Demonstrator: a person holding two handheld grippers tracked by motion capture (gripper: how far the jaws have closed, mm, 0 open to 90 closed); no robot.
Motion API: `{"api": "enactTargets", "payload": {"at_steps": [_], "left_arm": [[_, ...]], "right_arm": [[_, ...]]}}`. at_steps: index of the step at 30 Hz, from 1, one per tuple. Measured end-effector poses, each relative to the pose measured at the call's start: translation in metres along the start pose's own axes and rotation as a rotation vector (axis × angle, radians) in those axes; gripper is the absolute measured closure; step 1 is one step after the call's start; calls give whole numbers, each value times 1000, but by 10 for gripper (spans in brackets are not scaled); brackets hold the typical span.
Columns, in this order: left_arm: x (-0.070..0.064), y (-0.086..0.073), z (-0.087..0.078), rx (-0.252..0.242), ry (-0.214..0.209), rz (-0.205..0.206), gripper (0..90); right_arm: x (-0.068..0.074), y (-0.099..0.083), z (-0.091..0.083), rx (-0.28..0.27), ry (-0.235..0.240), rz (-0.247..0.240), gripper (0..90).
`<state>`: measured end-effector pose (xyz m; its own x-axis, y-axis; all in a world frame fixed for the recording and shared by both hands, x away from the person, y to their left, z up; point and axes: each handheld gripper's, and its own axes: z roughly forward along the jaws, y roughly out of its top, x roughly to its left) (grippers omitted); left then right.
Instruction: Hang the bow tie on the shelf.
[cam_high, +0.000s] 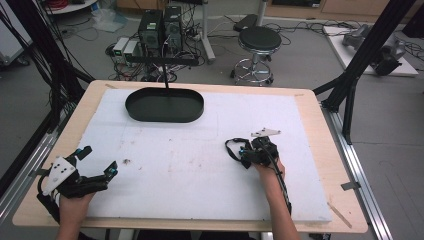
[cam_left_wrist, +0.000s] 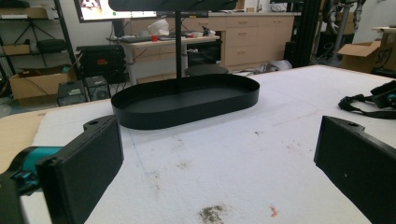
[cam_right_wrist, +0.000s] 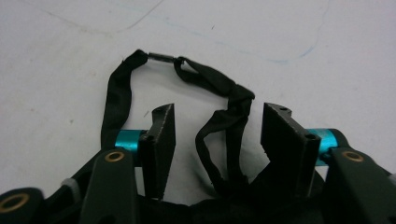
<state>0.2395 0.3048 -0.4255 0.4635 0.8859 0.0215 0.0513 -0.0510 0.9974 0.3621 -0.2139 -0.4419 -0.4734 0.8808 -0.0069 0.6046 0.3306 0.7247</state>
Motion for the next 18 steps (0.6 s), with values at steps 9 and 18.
{"api": "enactTargets", "payload": {"at_steps": [9, 18], "left_arm": [[-1, 0, 1, -3, 0, -2, 17], [0, 0, 0, -1, -1, -2, 17]], "right_arm": [[1, 0, -1, 18, 1, 2, 705], [3, 1, -4, -16, -14, -33, 870]]}}
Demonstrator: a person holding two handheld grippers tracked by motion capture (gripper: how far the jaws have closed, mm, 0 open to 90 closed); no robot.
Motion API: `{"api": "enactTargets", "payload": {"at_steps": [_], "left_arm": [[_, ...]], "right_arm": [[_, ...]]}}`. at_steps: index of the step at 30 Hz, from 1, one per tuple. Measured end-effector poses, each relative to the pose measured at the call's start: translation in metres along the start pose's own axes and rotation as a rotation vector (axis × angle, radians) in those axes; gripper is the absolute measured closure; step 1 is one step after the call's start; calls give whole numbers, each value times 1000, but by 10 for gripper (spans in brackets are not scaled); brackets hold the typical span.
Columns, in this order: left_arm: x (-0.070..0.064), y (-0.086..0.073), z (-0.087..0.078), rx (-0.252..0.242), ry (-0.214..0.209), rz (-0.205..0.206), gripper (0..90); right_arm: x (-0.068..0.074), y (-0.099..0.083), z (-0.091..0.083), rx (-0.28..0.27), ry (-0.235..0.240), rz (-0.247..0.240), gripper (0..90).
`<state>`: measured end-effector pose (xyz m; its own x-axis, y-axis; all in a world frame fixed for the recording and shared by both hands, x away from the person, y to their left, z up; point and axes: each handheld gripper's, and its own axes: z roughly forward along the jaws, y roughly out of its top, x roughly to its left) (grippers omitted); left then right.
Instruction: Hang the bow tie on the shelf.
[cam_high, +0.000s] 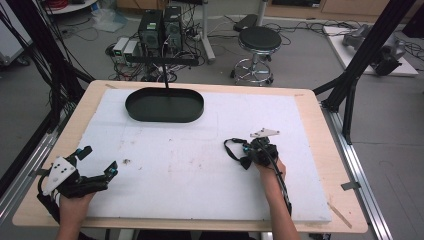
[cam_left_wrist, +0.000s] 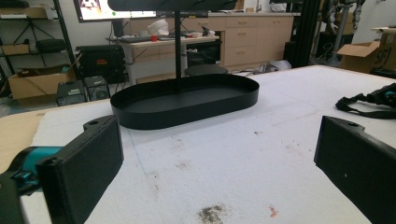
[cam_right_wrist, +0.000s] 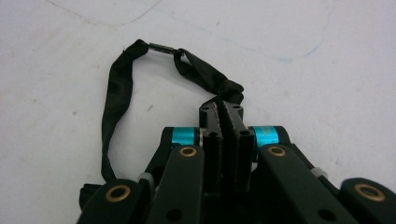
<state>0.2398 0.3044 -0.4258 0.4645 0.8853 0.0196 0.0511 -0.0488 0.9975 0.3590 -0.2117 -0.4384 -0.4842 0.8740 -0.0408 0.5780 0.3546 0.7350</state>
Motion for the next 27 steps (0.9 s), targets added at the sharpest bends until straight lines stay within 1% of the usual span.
{"api": "enactTargets", "payload": {"at_steps": [1, 4, 5, 6, 9, 11, 12, 13, 14, 15, 16, 18, 19, 20, 21, 22, 23, 25, 26, 27], "left_arm": [[0, 0, 0, 0, 0, 0, 17], [0, 0, 0, 0, 0, 0, 17], [0, 0, 0, -1, 0, -1, 17], [0, 0, 0, 0, -1, -1, 17], [0, 0, 0, -2, -5, -4, 17], [-1, 0, 0, -3, -6, -5, 17], [-1, 0, 0, -2, -7, -5, 17], [-1, 0, 0, -2, -7, -3, 17], [-1, 0, 0, -3, -7, -3, 17], [-1, 0, 0, -2, -7, -2, 17], [-1, 0, 0, -1, -7, -2, 17], [-1, 0, 0, 0, -8, -1, 17], [-1, 0, 1, 0, -8, -1, 17], [-1, 0, 1, 0, -8, -2, 17], [-1, 0, 1, 0, -9, -3, 17], [-1, 0, 1, -1, -9, -3, 17], [-1, 0, 1, -1, -8, -2, 17], [-1, 0, 0, -2, -10, -2, 17], [-1, 0, 0, -5, -8, -4, 17], [-1, 0, 0, -5, -9, -4, 17]], "right_arm": [[0, 0, -1, -11, -2, -6, 871], [3, 3, -6, -68, -24, -32, 872], [6, 5, -10, -115, -43, -47, 871], [6, 5, -10, -115, -43, -47, 871], [9, 8, -17, -186, -68, -80, 872], [11, 10, -20, -225, -81, -92, 875], [12, 11, -24, -261, -88, -94, 876], [12, 11, -24, -261, -88, -94, 876], [12, 11, -25, -280, -94, -98, 877], [13, 13, -29, -320, -104, -104, 877], [13, 13, -29, -320, -104, -104, 877], [14, 15, -32, -358, -120, -114, 877], [16, 18, -35, -390, -130, -116, 877], [17, 20, -37, -410, -132, -120, 877], [18, 22, -38, -427, -130, -120, 877], [18, 22, -38, -427, -130, -120, 877], [22, 28, -41, -464, -137, -132, 877], [26, 36, -44, -496, -140, -143, 877], [26, 36, -44, -496, -140, -143, 877], [28, 40, -45, -523, -140, -146, 877]]}}
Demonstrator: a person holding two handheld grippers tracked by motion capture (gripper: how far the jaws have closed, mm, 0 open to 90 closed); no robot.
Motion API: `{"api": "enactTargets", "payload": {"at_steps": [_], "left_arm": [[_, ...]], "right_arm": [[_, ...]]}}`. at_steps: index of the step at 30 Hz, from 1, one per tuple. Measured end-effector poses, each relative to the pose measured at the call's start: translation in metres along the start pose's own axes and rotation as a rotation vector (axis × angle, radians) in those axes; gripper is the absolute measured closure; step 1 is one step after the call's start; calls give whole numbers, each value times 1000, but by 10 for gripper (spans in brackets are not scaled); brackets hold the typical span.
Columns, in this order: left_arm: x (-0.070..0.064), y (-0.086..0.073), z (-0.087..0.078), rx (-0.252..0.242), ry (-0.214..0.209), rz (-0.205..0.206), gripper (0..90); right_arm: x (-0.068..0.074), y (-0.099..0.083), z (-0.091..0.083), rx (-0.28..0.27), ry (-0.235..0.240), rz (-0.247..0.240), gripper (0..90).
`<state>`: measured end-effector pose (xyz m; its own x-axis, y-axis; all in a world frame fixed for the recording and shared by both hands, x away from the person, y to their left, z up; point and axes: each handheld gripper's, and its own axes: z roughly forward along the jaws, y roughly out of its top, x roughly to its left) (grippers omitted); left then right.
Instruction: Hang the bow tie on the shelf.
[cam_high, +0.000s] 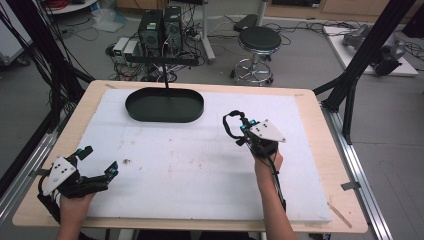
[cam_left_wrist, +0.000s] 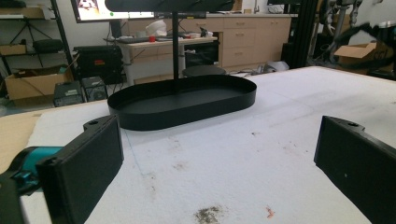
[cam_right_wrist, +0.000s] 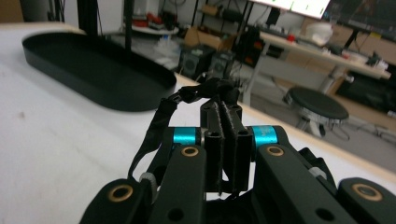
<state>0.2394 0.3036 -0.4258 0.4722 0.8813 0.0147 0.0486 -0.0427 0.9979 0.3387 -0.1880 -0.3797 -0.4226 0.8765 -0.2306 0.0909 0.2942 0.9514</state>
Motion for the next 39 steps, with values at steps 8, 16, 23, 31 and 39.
{"api": "enactTargets", "payload": {"at_steps": [8, 16, 23, 31, 39], "left_arm": [[0, 0, 0, -1, 0, -2, 17], [1, 0, 0, -1, -2, -3, 17], [2, -2, 1, 2, -4, -12, 17], [3, -2, -1, -11, -3, -25, 17], [4, 1, -2, -25, 1, -36, 17]], "right_arm": [[11, 33, 9, -124, 15, 31, 875], [22, 54, 32, -185, 42, 71, 874], [31, 70, 58, -248, 71, 74, 874], [40, 84, 88, -290, 97, 71, 874], [39, 91, 120, -305, 82, 102, 875]]}}
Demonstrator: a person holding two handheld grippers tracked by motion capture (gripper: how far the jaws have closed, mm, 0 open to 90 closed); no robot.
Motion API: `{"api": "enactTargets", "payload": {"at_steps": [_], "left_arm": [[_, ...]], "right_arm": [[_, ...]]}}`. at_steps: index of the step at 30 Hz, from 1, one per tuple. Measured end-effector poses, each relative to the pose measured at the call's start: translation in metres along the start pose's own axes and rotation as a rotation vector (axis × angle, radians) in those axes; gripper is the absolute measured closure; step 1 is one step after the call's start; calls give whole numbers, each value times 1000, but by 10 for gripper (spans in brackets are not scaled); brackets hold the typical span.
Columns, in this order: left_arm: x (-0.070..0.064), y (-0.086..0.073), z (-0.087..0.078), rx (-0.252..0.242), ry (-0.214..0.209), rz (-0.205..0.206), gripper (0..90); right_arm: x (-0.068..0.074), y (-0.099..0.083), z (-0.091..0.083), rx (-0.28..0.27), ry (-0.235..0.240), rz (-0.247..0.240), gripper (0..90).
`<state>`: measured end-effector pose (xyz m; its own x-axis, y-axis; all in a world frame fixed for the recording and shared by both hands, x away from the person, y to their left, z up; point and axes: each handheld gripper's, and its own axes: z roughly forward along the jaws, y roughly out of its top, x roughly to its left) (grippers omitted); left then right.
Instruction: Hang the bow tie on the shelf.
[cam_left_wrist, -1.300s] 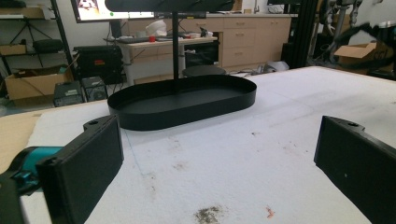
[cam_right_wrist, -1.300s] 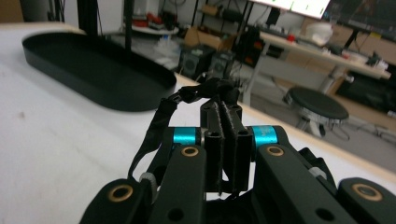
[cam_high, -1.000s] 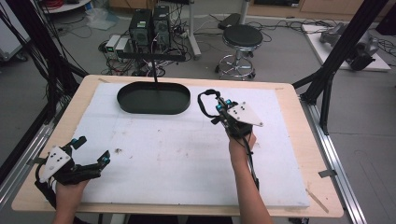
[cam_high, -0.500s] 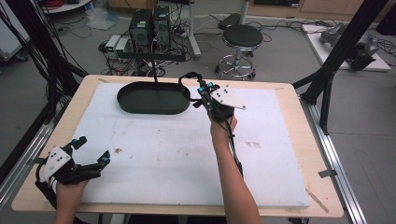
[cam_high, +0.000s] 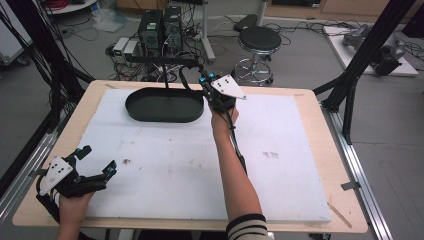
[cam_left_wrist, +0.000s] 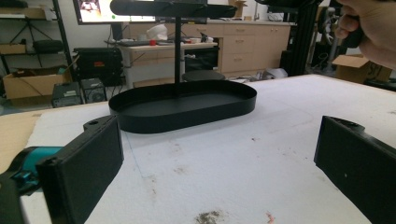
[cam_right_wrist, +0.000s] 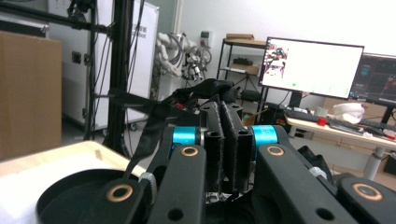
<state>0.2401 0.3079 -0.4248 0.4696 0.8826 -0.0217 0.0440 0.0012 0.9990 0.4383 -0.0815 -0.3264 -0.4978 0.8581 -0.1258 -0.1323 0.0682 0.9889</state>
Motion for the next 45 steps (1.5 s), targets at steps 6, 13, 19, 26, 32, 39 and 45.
{"api": "enactTargets", "payload": {"at_steps": [6, 13, 19, 26, 32, 39, 45], "left_arm": [[1, 1, 0, -11, -1, 2, 17], [1, 2, -1, -15, -2, -2, 17], [2, 1, 0, -13, -9, -5, 17], [2, 1, 0, -12, -8, -7, 17], [2, 1, 0, -12, -9, -8, 17], [3, 1, -1, -12, -8, -9, 17], [3, 0, 0, -11, -8, -11, 17]], "right_arm": [[-2, -2, 24, 4, -8, 10, 875], [-7, -15, 42, 36, -29, 22, 875], [-16, -35, 50, 64, -65, 63, 875], [-15, -47, 57, 90, -69, 68, 864], [-17, -56, 60, 135, -78, 86, 843], [-18, -54, 58, 139, -79, 81, 761], [-24, -42, 48, 130, -81, 122, 469]]}}
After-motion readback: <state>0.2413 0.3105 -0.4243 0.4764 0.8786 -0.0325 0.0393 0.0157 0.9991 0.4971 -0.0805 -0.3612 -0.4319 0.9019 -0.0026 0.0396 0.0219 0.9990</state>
